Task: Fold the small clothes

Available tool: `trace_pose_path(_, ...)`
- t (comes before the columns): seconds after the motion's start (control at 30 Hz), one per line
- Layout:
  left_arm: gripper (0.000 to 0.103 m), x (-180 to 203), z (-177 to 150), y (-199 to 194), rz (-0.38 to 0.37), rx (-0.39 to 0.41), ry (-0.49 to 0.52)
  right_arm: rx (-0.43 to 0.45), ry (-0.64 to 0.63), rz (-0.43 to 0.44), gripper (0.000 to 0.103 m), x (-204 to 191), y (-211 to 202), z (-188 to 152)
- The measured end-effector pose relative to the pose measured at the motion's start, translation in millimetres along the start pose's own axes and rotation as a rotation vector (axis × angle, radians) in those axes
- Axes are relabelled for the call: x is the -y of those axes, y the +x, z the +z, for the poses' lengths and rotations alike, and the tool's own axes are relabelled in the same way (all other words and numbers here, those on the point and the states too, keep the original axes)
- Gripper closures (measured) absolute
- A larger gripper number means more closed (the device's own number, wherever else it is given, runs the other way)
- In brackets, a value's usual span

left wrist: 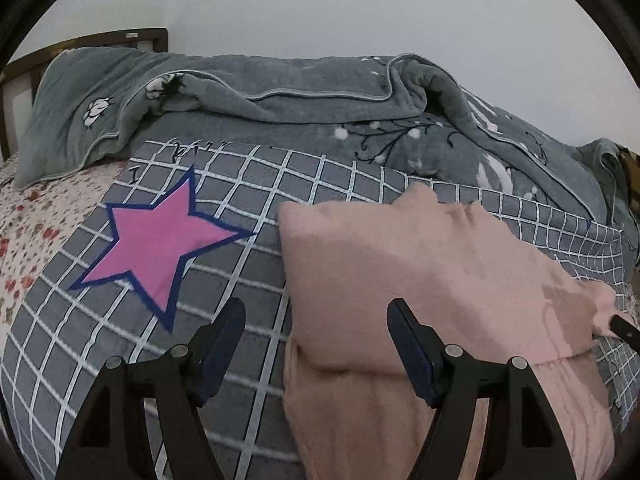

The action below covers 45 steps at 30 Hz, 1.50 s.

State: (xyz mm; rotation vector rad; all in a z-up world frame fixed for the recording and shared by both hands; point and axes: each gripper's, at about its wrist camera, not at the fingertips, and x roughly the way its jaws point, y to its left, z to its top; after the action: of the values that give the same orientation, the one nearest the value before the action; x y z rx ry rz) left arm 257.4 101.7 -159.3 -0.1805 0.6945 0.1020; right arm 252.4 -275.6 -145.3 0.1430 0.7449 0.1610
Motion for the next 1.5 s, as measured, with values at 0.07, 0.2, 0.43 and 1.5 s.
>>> trace_pose_path(0.07,0.031,-1,2,5,0.000,-0.009,-0.005,-0.023,-0.025,-0.031,0.059,-2,16,8)
trace_pose_path(0.2,0.031,-9,5,16,-0.016,-0.034,-0.030,-0.076,-0.031,-0.079,0.059,3,43,13)
trace_pose_path(0.43,0.031,-31,8,45,-0.065,-0.126,-0.153,-0.125,-0.065,-0.057,0.099,3,67,16)
trace_pose_path(1.5,0.027,-7,9,59,0.058,-0.127,-0.033,0.125,0.130,-0.276,0.033,144,-51,28)
